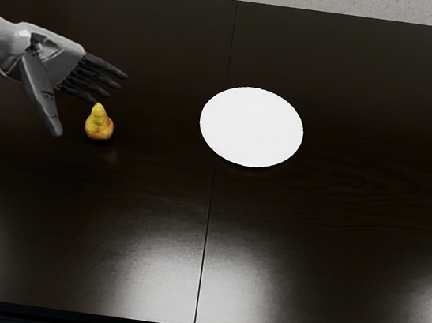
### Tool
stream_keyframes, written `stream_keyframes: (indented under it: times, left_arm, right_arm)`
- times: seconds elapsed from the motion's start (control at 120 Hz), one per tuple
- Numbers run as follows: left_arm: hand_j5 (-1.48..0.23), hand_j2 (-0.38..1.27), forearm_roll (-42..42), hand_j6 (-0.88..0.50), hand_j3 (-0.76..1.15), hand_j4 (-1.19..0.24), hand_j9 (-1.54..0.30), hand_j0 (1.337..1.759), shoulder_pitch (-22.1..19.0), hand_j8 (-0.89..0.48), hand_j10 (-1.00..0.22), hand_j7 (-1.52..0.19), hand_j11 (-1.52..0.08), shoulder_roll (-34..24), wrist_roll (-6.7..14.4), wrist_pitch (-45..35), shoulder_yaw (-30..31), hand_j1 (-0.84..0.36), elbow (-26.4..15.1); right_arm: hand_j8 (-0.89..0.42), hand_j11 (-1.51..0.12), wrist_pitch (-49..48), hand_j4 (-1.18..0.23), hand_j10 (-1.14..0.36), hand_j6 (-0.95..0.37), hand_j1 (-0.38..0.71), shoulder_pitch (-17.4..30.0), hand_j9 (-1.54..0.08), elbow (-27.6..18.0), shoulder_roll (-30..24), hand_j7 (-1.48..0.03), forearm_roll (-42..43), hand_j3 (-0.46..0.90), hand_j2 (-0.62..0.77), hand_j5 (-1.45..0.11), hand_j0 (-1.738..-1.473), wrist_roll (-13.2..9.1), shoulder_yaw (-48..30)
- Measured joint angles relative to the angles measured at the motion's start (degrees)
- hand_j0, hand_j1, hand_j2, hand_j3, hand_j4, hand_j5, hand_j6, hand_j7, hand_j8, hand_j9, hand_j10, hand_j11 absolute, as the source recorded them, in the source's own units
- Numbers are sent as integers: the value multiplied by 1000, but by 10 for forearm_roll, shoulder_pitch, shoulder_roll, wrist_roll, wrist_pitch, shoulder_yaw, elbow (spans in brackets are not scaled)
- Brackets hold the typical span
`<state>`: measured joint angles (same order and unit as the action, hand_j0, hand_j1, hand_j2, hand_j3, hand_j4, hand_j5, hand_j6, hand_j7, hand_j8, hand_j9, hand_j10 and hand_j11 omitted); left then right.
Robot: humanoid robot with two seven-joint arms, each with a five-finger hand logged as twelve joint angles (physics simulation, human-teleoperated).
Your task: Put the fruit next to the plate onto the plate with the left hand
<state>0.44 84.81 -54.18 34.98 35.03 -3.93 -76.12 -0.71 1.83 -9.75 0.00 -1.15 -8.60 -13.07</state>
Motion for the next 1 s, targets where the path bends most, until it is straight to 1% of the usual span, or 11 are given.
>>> stream_keyframes:
  times: [0.35,0.383,0.458,0.483,0.575,0.658,0.733,0.833,0.908,0.95,1.0]
  left_arm:
    - [-29,4,-4,-24,0,-24,-29,1658,0,-24,-24,-29,-29,5,0,0,2,322,-5]
    - [-29,4,-4,-25,0,-24,-29,1658,0,-24,-24,-29,-29,30,0,0,1,323,-5]
    - [-29,3,-21,-25,0,-25,-28,1658,14,-25,-24,-29,-28,154,-2,0,0,323,-5]
    - [-29,3,-39,-24,0,-24,-28,1658,48,-24,-24,-28,-28,160,-17,0,13,323,-5]
    - [-33,4,-58,-27,0,-27,-33,1658,196,-27,-26,-33,-33,158,-66,0,127,319,-5]
    - [-38,5,-55,-30,0,-30,-37,1658,303,-30,-30,-37,-37,167,-87,0,257,314,-7]
    - [-40,6,-54,-31,0,-31,-40,1658,390,-31,-31,-40,-40,202,-107,0,378,312,-7]
    - [-42,6,-56,-33,0,-33,-42,1658,518,-33,-33,-42,-42,281,-193,0,549,310,-8]
    - [-44,7,-69,-34,0,-34,-44,1658,530,-34,-34,-44,-44,309,-233,0,633,309,-9]
    - [-44,7,-91,-34,0,-34,-44,1658,525,-34,-34,-44,-44,351,-246,0,678,308,-9]
    - [-44,6,-121,-34,0,-34,-44,1658,524,-34,-34,-44,-44,369,-256,-1,729,308,-8]
  right_arm:
    - [0,0,0,0,0,0,-349,-1,0,0,0,0,0,0,0,0,-1658,0,0]
    - [0,0,0,0,0,0,-349,-1,0,0,0,0,0,0,0,0,-1658,0,0]
    - [0,0,0,0,0,0,-349,-1,0,0,0,0,0,0,0,0,-1658,0,0]
    - [0,0,0,0,0,0,-349,-1,0,0,0,0,0,0,0,0,-1658,0,0]
    - [0,0,0,0,0,0,-349,-1,0,0,0,0,0,0,0,0,-1658,0,0]
    - [0,0,0,0,0,0,-349,-1,0,0,0,0,0,0,0,0,-1658,0,0]
    - [0,0,0,0,0,0,-349,-1,0,0,0,0,0,0,0,0,-1658,0,0]
    - [0,0,0,0,0,0,-349,-1,0,0,0,0,0,0,0,0,-1658,0,0]
    - [0,0,0,0,0,0,-349,-1,0,0,0,0,0,0,0,0,-1658,0,0]
    - [0,0,0,0,0,0,-349,-1,0,0,0,0,0,0,0,0,-1658,0,0]
    - [0,0,0,0,0,0,-349,-1,0,0,0,0,0,0,0,0,-1658,0,0]
